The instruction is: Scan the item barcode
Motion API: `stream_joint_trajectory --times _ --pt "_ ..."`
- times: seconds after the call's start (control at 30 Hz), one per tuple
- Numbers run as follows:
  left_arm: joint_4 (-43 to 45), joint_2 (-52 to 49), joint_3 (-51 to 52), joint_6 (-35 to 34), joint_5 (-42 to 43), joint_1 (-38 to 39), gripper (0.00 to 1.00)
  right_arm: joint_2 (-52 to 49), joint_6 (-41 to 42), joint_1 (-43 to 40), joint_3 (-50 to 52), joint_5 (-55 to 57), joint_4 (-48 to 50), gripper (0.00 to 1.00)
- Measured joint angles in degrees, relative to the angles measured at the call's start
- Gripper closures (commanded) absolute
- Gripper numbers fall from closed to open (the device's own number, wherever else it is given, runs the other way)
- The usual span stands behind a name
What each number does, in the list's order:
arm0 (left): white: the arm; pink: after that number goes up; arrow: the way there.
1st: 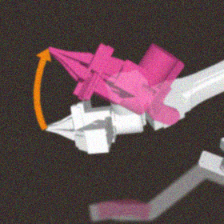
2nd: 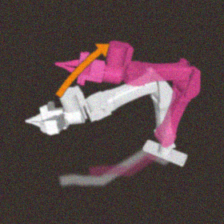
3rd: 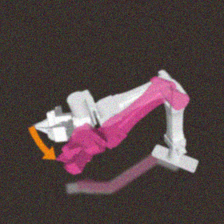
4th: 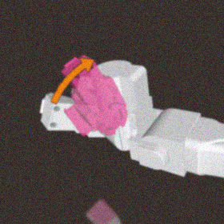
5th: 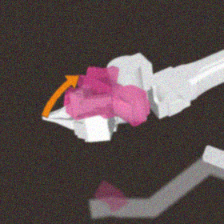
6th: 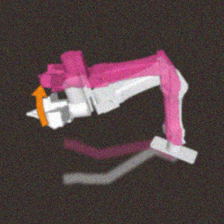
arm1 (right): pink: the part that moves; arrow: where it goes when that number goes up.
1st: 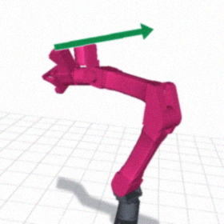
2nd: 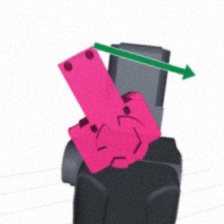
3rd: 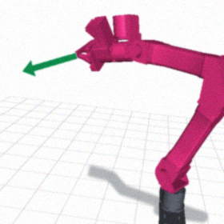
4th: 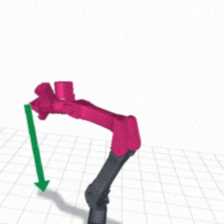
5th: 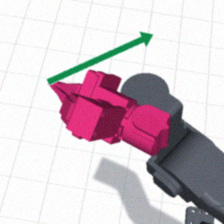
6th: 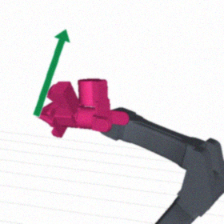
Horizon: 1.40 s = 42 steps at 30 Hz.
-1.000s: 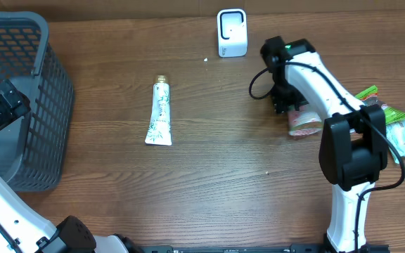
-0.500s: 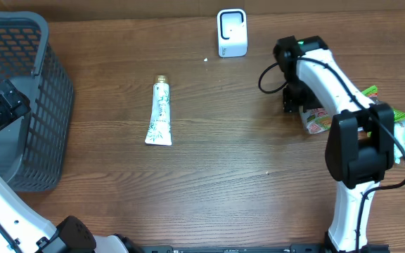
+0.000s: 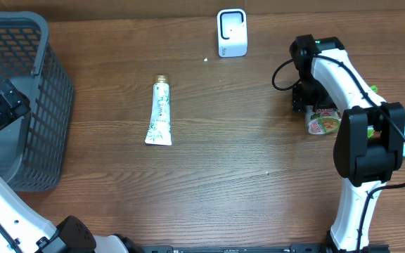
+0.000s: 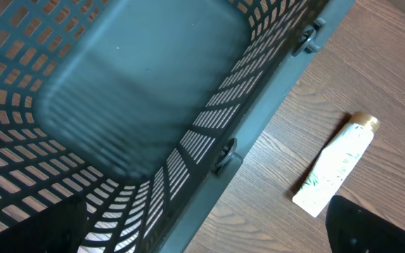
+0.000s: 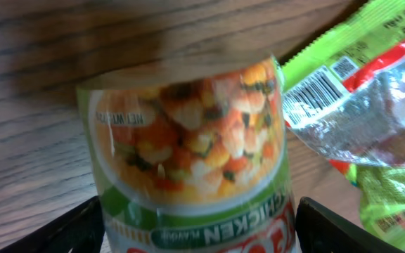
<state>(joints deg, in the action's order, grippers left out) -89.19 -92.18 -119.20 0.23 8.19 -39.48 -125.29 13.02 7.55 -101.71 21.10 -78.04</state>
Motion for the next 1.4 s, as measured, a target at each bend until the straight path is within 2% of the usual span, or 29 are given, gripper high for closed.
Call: stream_joint_trajectory --times 0.57,0.73,0.9,1.17,1.4 --pt "0.0 0.0 0.0 0.0 0.0 0.0 0.0 0.09 -11.02 -3.02 0.04 -22.53 0.24 0.16" --pt "0.0 0.0 0.0 -0.02 0.0 0.0 0.0 0.09 -17.77 -2.95 0.11 -33.75 -0.24 0.14" --pt "0.0 0.0 0.0 -0.02 0.0 0.0 0.0 0.09 -24.87 -2.95 0.11 -41.4 -0.63 0.08" --pt "0.0 0.0 0.0 0.0 0.0 0.0 0.0 0.09 -31.65 -2.95 0.11 -45.77 -0.46 0.06" --pt "0.0 0.0 0.0 0.0 0.0 0.0 0.0 0.09 -31.41 -1.57 0.11 -44.76 0.46 0.0"
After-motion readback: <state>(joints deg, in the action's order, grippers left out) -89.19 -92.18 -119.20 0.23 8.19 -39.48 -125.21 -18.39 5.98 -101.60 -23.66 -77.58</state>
